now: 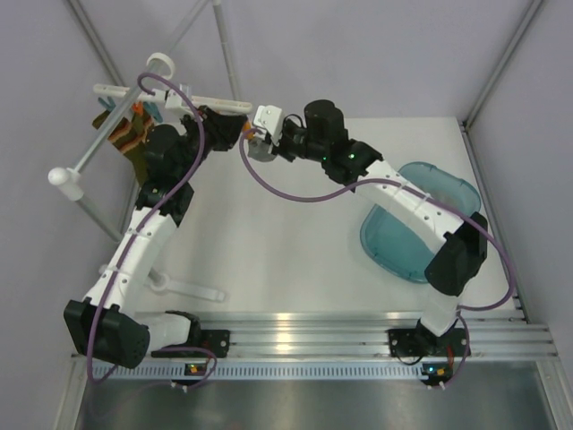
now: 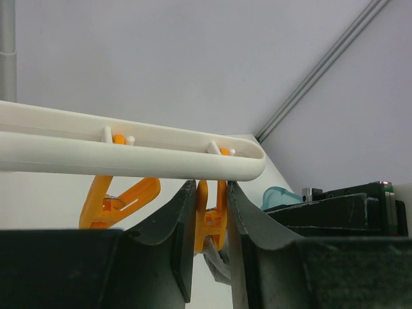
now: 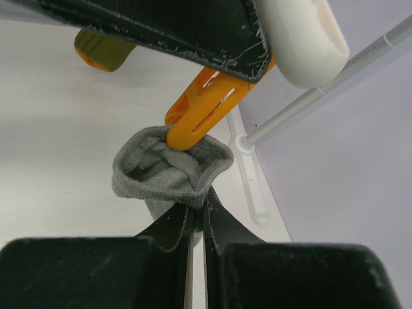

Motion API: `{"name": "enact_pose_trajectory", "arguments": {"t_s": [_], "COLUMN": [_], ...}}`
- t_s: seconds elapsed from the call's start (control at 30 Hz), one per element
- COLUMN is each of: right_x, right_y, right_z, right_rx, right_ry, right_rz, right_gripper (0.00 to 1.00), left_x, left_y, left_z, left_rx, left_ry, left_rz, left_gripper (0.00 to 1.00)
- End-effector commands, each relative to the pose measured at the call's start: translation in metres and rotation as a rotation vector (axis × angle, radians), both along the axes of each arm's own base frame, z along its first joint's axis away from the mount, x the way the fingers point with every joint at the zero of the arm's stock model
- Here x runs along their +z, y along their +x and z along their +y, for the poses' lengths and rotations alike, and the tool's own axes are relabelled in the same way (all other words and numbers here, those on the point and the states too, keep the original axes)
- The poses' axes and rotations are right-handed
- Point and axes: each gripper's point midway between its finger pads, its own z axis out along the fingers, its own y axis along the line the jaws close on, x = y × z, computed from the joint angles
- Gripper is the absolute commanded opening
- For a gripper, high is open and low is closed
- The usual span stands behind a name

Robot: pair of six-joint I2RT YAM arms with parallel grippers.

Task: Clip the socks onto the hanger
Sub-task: Clamp the sock onto the hanger.

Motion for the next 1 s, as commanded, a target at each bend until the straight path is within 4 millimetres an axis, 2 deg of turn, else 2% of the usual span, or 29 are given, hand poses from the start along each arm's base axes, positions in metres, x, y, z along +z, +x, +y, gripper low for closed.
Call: {"name": "enact_pose_trajectory", "arguments": {"t_s": [0.0,0.57,0.6,0.77,0.9,0.97], "right_x": [0.025,0.041,0.041,0.043,0.042,0.045], "right_y": [-0.005,-0.015,-0.015,-0.014,-0.012,-0.011], "right_z": [0.010,0.010,0.010,0.010,0.009,0.007], "right_rx": [0.027,0.058,0.060,0.053,0.045,0.040], "right_ry": [0.047,0.100,0.102,0.104,0.108,0.116], "right_rz": [-0.020,-0.018,-0.017,-0.016,-0.008,-0.006], "right_gripper": [0.00,0.00,0.00,0.00,0.00,0.00], "left_x": [-0.008,-0.012,-0.009,0.004,0.020,0.015], "left_y": [-0.009,-0.001,-0.002,-0.015,-0.035,-0.042], "left_z": [-0.005,0.005,0.006,0.000,0.001,0.005], "left_rx": [-0.036,0.034,0.032,-0.017,-0.040,-0.030], "left_ry": [0.026,0.050,0.049,0.042,0.021,0.027], "left_rz": [0.009,0.004,-0.002,-0.040,-0.041,-0.011], "left_gripper": [0.00,0.01,0.04,0.36,0.43,0.44]}}
